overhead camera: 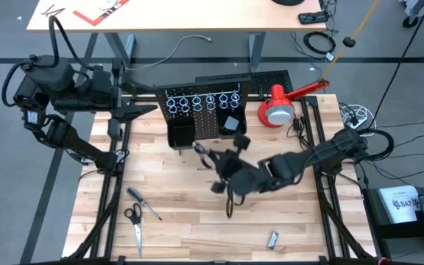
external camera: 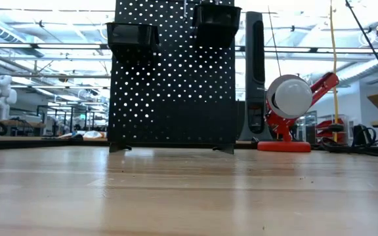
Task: Hang tools onto peg board
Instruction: Hang the pliers on the pegboard
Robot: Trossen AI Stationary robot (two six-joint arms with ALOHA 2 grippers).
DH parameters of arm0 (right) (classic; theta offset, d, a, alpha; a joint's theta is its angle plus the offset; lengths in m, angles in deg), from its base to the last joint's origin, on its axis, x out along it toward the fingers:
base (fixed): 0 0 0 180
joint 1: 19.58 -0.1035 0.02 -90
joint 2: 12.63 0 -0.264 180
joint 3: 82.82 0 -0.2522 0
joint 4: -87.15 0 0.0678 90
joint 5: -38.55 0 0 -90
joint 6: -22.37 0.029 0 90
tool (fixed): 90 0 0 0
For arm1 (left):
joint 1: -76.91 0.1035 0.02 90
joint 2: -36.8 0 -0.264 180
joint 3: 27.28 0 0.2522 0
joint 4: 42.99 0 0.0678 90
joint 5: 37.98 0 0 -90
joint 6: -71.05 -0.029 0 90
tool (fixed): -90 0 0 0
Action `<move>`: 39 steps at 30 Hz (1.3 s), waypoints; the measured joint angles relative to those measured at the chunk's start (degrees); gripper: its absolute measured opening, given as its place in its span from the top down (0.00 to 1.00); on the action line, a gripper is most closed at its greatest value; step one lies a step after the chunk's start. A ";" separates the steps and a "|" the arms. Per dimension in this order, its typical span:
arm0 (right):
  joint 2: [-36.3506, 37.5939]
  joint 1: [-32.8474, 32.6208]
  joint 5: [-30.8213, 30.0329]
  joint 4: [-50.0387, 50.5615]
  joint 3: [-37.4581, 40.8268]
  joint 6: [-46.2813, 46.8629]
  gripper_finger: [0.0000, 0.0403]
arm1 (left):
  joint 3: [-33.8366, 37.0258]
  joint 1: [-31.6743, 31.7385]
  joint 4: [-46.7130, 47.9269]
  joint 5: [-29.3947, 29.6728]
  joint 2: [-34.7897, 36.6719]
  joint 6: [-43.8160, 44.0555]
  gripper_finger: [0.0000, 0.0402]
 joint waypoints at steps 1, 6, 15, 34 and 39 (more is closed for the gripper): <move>0.00 0.62 -0.04 -3.09 -0.35 -2.63 0.94 | 0.00 0.00 -0.07 -0.03 0.03 0.02 0.52; -0.03 4.35 -0.19 -18.24 -0.43 -14.37 0.94 | 0.00 0.00 -1.41 -0.49 0.74 -0.04 0.52; -2.13 10.51 4.93 -44.59 -0.42 -30.92 0.94 | 0.00 -0.02 -2.50 -0.62 2.62 -1.16 0.52; -2.32 18.27 9.92 -50.94 -0.43 -30.29 0.94 | 0.00 0.00 -2.19 -0.71 3.26 -2.71 0.52; -2.32 18.86 7.03 -51.15 -0.43 -29.96 0.94 | 0.01 -0.02 -2.19 -0.71 3.26 -2.73 0.52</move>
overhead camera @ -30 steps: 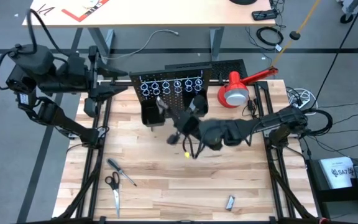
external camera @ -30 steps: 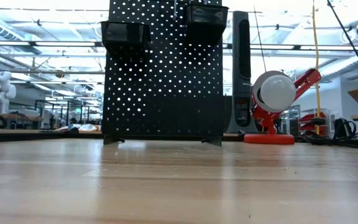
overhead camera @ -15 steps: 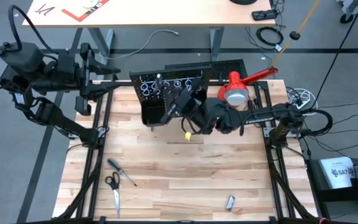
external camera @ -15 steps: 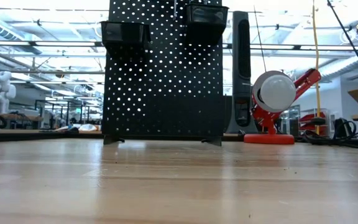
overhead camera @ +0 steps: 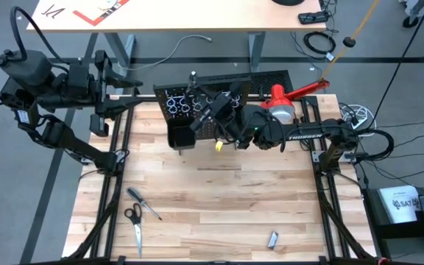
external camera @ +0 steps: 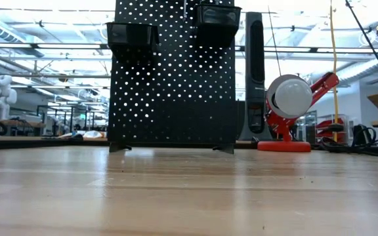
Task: Hang tools onto peg board
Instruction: Hang the pliers on the pegboard
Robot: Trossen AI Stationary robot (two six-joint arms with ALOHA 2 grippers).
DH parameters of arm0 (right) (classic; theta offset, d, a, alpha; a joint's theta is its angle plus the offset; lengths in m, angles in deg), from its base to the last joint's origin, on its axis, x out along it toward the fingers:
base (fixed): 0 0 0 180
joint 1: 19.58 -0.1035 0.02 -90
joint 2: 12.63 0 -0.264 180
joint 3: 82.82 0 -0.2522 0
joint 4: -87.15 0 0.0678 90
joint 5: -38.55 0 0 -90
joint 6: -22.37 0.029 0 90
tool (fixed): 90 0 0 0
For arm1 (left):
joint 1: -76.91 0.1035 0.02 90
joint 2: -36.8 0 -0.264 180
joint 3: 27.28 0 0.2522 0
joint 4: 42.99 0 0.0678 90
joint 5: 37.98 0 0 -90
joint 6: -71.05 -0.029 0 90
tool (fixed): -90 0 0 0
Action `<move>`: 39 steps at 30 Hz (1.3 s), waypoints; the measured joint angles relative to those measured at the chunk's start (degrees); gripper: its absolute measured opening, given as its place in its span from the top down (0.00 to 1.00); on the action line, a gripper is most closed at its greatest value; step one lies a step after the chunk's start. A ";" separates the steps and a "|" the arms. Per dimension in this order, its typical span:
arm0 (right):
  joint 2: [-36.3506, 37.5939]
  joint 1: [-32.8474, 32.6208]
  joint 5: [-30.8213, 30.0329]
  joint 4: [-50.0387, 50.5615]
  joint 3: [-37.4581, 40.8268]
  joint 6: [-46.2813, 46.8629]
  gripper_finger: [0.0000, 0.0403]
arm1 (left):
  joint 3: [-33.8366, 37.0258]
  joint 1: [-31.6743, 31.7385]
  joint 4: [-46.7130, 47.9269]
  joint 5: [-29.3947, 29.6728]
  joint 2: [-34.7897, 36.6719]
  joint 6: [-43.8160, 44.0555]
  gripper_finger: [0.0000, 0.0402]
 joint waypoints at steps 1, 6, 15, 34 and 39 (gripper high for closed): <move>0.00 0.10 -0.78 0.02 0.00 -0.04 0.94 | 0.01 0.00 0.00 0.01 0.02 -0.02 0.52; -0.04 0.26 -1.54 0.02 0.00 0.20 0.94 | 0.02 0.00 0.00 0.01 -0.01 -0.27 0.52; -1.91 0.21 -3.26 -2.13 -0.11 3.42 0.94 | 0.02 0.01 0.00 0.01 -0.01 -0.48 0.52; -2.17 -0.13 -4.58 -6.09 -0.85 5.90 0.94 | 0.02 0.00 0.42 0.01 -0.01 -0.37 0.52; -2.16 -0.07 -5.83 -4.88 -0.85 6.31 0.94 | 0.02 0.00 0.42 0.01 -0.01 -0.35 0.52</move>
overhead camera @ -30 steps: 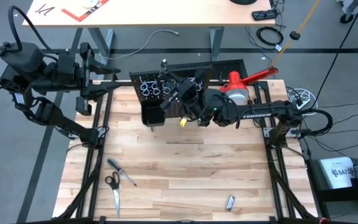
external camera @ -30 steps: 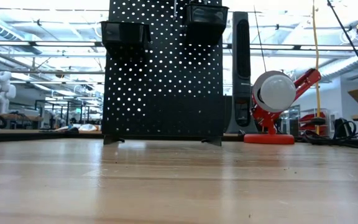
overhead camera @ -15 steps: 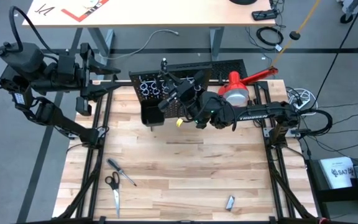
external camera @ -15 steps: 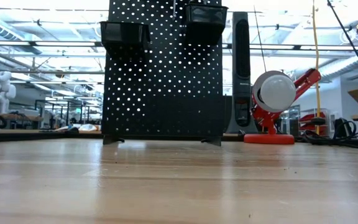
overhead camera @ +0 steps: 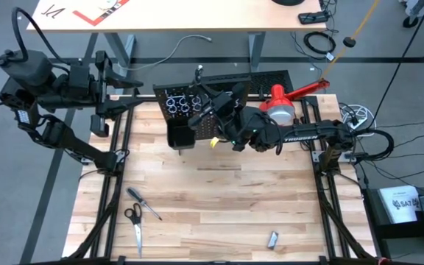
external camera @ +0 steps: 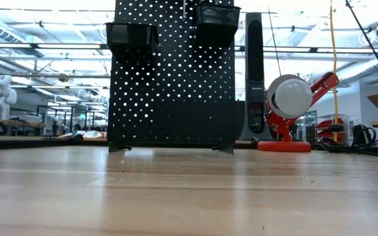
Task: Hang tools onto peg board
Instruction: Hang the pliers on the pegboard
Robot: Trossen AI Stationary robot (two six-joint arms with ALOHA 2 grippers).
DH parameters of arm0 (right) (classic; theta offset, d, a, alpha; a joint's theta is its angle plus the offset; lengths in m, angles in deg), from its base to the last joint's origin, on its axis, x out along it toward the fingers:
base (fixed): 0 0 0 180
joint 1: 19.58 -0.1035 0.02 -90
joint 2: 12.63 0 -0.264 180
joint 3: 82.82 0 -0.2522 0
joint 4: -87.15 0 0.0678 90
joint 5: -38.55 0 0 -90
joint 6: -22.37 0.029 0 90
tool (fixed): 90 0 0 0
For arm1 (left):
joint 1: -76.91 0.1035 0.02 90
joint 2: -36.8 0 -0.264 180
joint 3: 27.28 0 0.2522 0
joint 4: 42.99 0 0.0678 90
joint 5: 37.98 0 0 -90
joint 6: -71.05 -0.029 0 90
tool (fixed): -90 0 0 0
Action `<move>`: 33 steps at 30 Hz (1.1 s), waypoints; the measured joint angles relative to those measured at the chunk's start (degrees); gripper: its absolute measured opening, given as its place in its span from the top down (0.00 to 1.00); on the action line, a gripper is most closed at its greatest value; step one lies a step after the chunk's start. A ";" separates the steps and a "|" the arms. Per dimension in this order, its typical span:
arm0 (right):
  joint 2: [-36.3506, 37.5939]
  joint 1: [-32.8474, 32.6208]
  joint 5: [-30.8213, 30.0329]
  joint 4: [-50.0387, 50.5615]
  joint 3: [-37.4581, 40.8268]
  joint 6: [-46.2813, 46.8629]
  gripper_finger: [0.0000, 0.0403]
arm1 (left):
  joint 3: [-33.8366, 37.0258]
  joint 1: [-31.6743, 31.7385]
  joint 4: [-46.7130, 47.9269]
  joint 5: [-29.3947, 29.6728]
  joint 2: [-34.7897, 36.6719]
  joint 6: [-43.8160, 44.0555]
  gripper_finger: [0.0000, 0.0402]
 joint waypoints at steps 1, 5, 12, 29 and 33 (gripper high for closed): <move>0.00 0.00 -0.06 0.39 0.00 0.23 0.94 | 0.00 0.01 0.00 0.00 0.00 0.01 0.52; 0.01 0.00 -0.13 1.74 0.00 0.82 0.94 | 0.02 0.00 0.00 0.00 0.00 0.02 0.52; 0.07 0.00 -0.32 3.01 -0.07 2.36 0.94 | 0.02 0.01 -0.01 0.01 0.00 0.00 0.52; -2.97 0.00 -0.06 -2.53 -0.20 0.47 0.94 | 0.02 0.00 0.00 0.02 0.00 0.04 0.52; -3.06 0.00 -0.12 -3.95 -0.13 -0.16 0.94 | 0.02 0.00 0.00 0.02 0.00 0.00 0.52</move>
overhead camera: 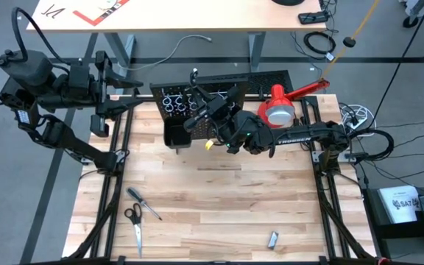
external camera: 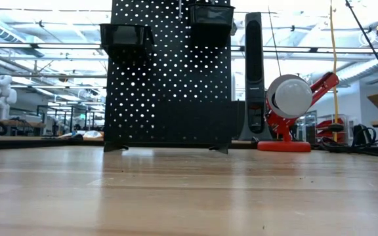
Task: Hang tools onto peg board
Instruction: Hang the pliers on the pegboard
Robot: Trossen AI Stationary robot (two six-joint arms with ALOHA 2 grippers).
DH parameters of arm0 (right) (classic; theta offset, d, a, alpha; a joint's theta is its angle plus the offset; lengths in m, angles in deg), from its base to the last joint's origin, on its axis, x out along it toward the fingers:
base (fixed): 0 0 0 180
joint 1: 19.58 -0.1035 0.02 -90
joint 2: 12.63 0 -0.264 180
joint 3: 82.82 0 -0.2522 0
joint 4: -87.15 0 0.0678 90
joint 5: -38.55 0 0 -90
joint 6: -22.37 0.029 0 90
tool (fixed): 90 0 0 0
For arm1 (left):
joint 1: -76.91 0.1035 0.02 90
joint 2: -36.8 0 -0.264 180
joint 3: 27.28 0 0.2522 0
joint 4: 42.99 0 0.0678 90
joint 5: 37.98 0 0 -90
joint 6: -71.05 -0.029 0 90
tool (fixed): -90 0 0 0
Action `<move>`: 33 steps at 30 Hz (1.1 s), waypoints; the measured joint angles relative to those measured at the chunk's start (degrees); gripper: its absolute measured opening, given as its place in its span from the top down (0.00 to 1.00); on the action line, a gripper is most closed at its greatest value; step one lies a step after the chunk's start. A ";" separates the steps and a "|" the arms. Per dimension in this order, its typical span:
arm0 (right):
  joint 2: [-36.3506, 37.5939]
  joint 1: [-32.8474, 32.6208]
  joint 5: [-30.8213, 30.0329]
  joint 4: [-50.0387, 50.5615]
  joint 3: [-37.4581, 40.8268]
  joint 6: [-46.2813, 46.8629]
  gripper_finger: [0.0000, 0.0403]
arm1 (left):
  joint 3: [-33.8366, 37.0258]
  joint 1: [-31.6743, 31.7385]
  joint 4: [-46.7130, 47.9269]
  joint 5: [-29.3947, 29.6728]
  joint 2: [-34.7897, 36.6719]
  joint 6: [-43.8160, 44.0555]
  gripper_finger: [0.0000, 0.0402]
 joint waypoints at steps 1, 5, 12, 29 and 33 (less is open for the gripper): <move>-0.02 0.00 0.02 -0.83 0.00 0.02 0.94 | 0.00 -0.01 0.00 0.00 0.00 0.00 0.52; -0.02 -0.11 0.03 -2.18 -0.68 -0.31 0.94 | 0.00 -0.01 0.17 0.00 0.00 0.04 0.52; -0.04 -0.96 0.19 -1.97 -3.37 -1.80 0.94 | 0.00 0.00 3.71 0.00 -0.26 -0.05 0.52; -0.04 -2.83 0.21 -0.62 -3.96 -4.32 0.94 | 0.02 0.19 9.83 13.13 -8.79 -7.44 0.52; -0.04 -3.49 0.04 -0.61 -3.96 -5.30 0.94 | 0.04 1.58 9.88 16.06 -12.10 -7.63 0.52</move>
